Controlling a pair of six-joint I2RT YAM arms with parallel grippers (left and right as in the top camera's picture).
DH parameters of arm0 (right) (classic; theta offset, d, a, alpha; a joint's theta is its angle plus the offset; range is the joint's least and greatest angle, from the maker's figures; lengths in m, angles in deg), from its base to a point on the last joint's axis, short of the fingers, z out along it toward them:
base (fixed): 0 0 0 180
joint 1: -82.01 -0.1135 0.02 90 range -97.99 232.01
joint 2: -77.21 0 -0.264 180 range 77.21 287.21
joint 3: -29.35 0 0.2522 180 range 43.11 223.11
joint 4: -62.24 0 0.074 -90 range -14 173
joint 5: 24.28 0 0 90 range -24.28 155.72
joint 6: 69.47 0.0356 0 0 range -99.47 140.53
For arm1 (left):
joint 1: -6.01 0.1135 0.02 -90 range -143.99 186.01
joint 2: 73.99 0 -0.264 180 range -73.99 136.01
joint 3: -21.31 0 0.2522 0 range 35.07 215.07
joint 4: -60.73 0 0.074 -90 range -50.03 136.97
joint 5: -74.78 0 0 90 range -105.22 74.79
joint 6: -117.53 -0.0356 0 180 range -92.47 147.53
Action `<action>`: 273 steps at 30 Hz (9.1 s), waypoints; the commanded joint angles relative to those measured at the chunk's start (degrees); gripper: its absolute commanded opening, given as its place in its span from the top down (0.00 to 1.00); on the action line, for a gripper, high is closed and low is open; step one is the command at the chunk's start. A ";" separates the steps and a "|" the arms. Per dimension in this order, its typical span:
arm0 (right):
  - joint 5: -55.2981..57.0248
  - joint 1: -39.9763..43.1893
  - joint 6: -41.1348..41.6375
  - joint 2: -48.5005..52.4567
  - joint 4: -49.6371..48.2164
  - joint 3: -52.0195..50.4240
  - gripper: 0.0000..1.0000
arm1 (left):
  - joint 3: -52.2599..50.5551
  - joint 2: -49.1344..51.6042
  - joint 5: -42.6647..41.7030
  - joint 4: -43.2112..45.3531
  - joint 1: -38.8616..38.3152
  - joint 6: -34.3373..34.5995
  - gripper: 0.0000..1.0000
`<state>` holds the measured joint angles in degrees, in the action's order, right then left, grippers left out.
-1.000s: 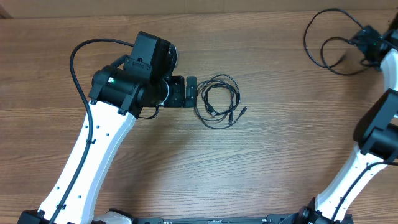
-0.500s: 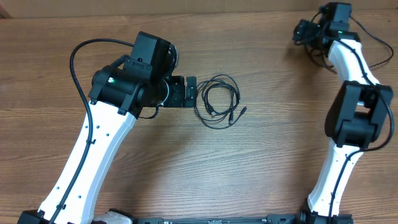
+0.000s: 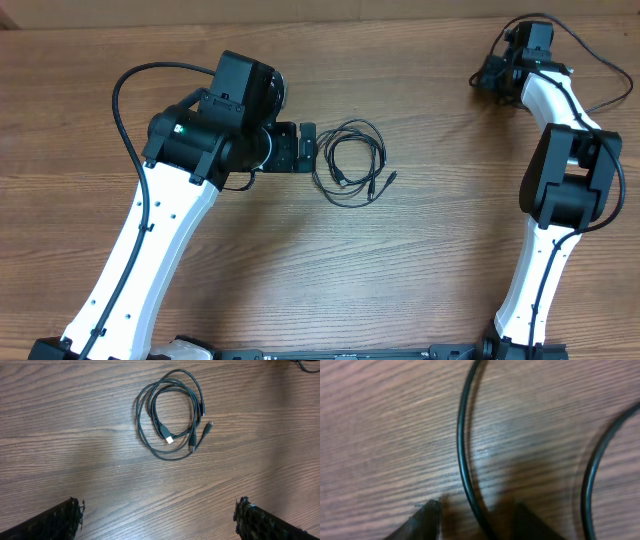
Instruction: Untangle cables
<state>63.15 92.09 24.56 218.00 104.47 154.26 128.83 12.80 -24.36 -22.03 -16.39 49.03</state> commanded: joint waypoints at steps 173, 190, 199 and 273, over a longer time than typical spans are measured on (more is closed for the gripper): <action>-9.60 8.33 25.33 -6.40 7.78 -2.93 0.19 | 0.20 0.11 0.72 -1.05 -0.11 0.81 0.00; -10.71 6.14 24.15 -7.91 31.23 9.01 0.00 | 0.20 0.11 0.55 -1.07 -0.13 0.83 0.00; -10.29 1.16 36.37 -7.91 19.50 -4.46 0.04 | 0.20 0.11 0.55 -1.29 -0.13 0.81 0.00; -2.80 13.11 33.94 -3.85 17.70 -0.94 0.00 | 0.20 0.11 0.57 -0.20 -0.11 0.81 0.00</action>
<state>59.76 105.82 56.83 211.55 122.46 153.67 128.83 12.80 -24.14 -22.40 -16.39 49.03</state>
